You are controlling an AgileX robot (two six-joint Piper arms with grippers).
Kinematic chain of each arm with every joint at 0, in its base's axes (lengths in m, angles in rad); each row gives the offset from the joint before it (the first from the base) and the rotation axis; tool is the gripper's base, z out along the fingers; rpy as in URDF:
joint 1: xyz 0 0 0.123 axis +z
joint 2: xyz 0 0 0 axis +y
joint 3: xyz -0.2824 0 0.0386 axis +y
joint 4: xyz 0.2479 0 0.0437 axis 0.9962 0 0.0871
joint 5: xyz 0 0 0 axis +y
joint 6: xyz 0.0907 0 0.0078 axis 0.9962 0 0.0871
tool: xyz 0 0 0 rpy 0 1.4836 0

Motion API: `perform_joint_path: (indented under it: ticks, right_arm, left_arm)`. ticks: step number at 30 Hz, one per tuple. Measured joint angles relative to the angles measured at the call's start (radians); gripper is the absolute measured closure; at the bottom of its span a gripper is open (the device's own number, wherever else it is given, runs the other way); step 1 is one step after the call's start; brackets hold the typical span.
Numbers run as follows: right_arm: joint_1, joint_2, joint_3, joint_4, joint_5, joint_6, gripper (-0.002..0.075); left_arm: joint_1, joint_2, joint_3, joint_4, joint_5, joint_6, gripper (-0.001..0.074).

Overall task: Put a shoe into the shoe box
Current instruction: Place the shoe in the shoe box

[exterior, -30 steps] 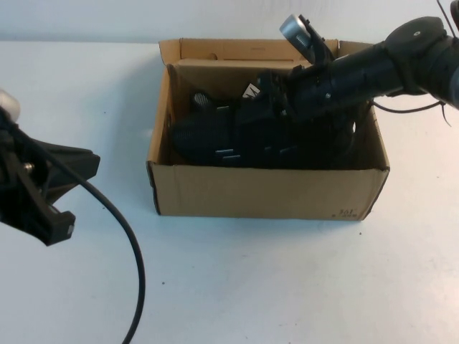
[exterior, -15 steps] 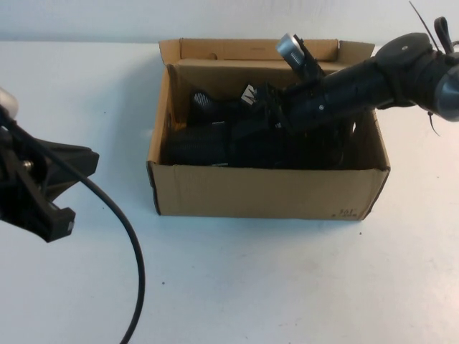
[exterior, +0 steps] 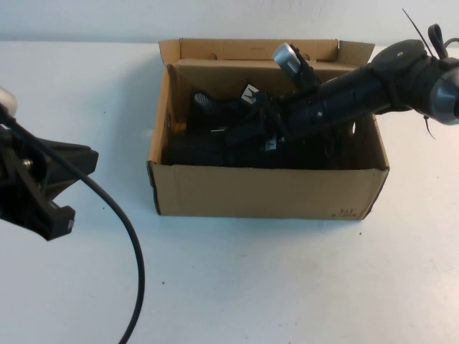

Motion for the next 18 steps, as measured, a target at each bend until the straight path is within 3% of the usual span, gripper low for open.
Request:
perform_joint_path:
  ticks: [3,5,11,18]
  right_arm:
    - [0.0,-0.022,0.0,-0.039,-0.013,-0.012,0.0368]
    - [0.0,-0.046,0.0,-0.088,-0.028,-0.012,0.0342]
    - [0.0,-0.11,0.0,-0.231,-0.058,0.027,0.0322]
    - [0.0,-0.127,0.0,-0.221,-0.034,0.044,0.0321]
  left_arm:
    - [0.0,0.0,0.0,0.0,0.0,0.0,0.0736]
    - [0.0,0.0,0.0,-0.002,0.0,0.0,0.0736]
    - [0.0,0.0,0.0,-0.002,0.0,0.0,0.0736]
    - [0.0,0.0,0.0,-0.002,0.0,0.0,0.0736]
